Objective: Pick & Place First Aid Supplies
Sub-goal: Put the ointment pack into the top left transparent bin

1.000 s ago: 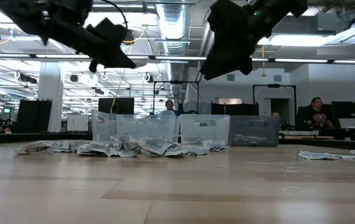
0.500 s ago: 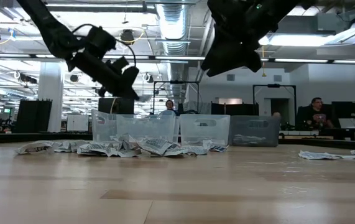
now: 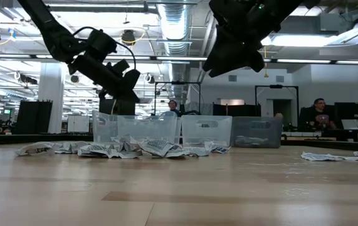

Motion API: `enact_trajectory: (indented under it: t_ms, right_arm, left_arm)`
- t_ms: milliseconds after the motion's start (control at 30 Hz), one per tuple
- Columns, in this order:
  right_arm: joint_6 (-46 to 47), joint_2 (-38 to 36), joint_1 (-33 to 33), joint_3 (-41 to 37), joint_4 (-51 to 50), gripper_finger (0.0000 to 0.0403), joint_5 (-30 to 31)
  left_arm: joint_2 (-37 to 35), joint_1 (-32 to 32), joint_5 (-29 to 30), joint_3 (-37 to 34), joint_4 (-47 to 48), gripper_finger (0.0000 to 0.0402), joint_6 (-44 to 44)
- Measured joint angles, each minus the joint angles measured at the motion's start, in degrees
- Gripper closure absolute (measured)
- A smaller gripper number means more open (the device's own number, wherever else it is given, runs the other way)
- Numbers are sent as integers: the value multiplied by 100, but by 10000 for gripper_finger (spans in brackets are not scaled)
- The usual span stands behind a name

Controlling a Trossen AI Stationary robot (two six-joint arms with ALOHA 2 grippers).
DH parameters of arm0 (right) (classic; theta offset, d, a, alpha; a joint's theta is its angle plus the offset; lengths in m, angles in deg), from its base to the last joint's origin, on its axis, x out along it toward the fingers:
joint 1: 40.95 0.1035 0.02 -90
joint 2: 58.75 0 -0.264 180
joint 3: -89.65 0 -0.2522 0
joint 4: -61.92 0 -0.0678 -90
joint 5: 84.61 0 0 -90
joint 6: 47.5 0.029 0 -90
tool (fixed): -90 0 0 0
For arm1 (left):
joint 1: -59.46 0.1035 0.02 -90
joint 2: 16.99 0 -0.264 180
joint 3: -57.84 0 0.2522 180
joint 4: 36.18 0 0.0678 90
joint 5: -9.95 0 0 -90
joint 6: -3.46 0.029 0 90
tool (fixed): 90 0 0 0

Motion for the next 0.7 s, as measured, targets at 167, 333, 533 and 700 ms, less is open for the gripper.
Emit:
enact_trajectory:
  t_ms: [167,333,533,700]
  right_arm:
    - [-152,0,-60,0,0,282,46]
    - [-167,0,-59,0,0,282,103]
    - [-167,0,-55,0,-2,282,103]
    - [-167,0,-55,0,-2,282,103]
  left_arm:
    - [-22,-7,-248,0,22,382,94]
    - [-22,-7,-365,0,34,340,94]
    - [-47,-30,-393,0,49,305,48]
    - [-374,-138,-705,0,88,303,44]
